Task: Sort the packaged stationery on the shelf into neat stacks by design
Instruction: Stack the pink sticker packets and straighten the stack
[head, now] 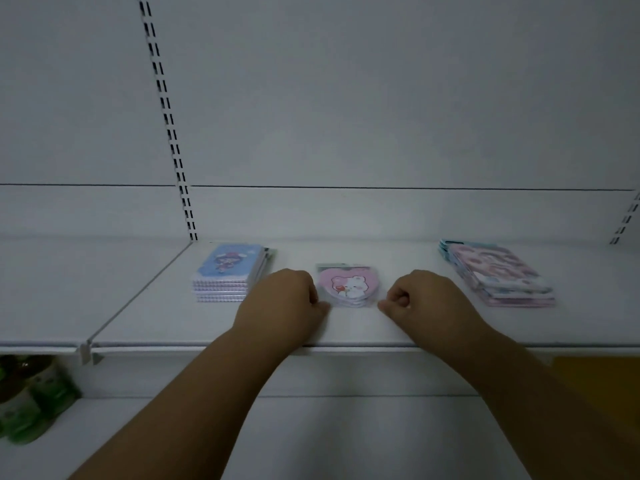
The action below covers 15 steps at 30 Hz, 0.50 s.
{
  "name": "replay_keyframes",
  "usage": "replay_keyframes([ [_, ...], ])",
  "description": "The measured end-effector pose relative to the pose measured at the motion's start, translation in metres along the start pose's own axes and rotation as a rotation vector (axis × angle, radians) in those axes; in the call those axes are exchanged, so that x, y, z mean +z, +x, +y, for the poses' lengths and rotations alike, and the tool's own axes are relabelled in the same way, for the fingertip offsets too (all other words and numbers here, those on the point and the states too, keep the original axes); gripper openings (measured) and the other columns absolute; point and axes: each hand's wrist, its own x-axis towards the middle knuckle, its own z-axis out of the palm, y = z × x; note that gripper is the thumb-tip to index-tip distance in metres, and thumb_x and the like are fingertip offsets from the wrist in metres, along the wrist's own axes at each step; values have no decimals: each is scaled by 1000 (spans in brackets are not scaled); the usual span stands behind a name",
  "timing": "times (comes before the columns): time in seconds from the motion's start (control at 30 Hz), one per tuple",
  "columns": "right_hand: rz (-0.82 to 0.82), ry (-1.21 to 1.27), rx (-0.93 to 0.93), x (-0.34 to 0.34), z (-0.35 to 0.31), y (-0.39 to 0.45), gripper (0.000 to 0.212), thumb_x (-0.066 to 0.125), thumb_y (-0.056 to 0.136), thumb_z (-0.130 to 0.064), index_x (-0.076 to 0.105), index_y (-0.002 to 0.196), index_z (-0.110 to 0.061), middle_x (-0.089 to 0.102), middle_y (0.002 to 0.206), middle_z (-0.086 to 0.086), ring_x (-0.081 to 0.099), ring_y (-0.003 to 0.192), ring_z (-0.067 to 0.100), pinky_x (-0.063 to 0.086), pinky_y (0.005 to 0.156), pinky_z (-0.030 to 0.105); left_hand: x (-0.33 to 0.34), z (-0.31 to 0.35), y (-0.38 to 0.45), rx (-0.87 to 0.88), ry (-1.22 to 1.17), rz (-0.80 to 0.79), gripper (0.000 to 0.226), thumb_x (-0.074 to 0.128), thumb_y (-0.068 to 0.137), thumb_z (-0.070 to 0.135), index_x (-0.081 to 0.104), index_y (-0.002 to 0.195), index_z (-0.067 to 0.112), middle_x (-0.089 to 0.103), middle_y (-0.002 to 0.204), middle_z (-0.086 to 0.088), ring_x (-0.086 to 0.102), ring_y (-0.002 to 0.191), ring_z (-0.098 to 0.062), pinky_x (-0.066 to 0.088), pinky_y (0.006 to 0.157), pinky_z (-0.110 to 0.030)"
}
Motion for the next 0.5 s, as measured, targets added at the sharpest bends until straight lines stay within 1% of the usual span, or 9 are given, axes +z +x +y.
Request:
replay_keyframes([
  [0.03, 20, 13, 0, 0, 0, -2, 27, 63, 86, -41, 67, 92, -15, 58, 83, -1, 53, 79, 13, 38, 70, 26, -1, -2, -1, 2, -33, 11, 34, 64, 85, 46, 63, 109, 22, 66, 104, 2, 62, 93, -16, 52, 80, -30],
  [0.1, 63, 63, -1, -2, -1, -6, 23, 66, 84, -41, 60, 98, -24, 56, 84, -7, 50, 75, 7, 35, 65, 21, 0, -5, -3, 33, -106, 29, 40, 67, 84, 45, 56, 118, 26, 65, 105, 4, 62, 94, -15, 53, 81, -30],
  [0.17, 81, 87, -35, -3, -2, -10, 20, 66, 85, -37, 61, 102, -28, 58, 83, -12, 48, 69, 1, 32, 61, 14, 0, -3, -3, 87, -118, 33, 32, 64, 88, 39, 58, 117, 27, 67, 104, 5, 62, 93, -14, 52, 82, -30],
  [0.23, 89, 43, -82, -1, -3, -12, 17, 63, 87, -32, 67, 101, -24, 59, 82, -14, 45, 65, -5, 29, 61, 8, 1, -2, -2, 124, -95, 44, 22, 58, 92, 32, 64, 113, 25, 68, 104, 3, 62, 94, -16, 52, 85, -32],
  [0.27, 94, 20, -92, 0, -4, -11, 16, 63, 88, -30, 69, 100, -22, 61, 83, -13, 45, 64, -5, 29, 61, 9, 1, -1, -1, 134, -88, 51, 21, 57, 93, 30, 65, 111, 23, 69, 105, 1, 62, 95, -17, 52, 86, -33],
  [0.3, 96, 10, -90, 0, -4, -11, 15, 63, 88, -29, 71, 99, -22, 64, 85, -11, 45, 64, -1, 30, 62, 12, 2, -1, -1, 137, -87, 57, 20, 56, 94, 28, 66, 110, 22, 69, 105, 0, 62, 96, -18, 52, 87, -33],
  [0.37, 94, 12, -75, 0, -4, -9, 15, 64, 87, -27, 72, 98, -21, 69, 90, -6, 46, 70, 3, 31, 68, 18, 3, 0, -2, 140, -87, 65, 20, 56, 94, 26, 67, 109, 20, 69, 106, -2, 62, 97, -20, 51, 87, -32],
  [0.5, 102, 17, -88, 2, -3, -9, 17, 64, 88, -27, 74, 99, -19, 70, 93, -4, 46, 75, 4, 31, 73, 18, 3, -1, -5, 134, -101, 70, 20, 56, 94, 26, 68, 109, 20, 69, 107, -2, 62, 99, -20, 51, 88, -32],
])
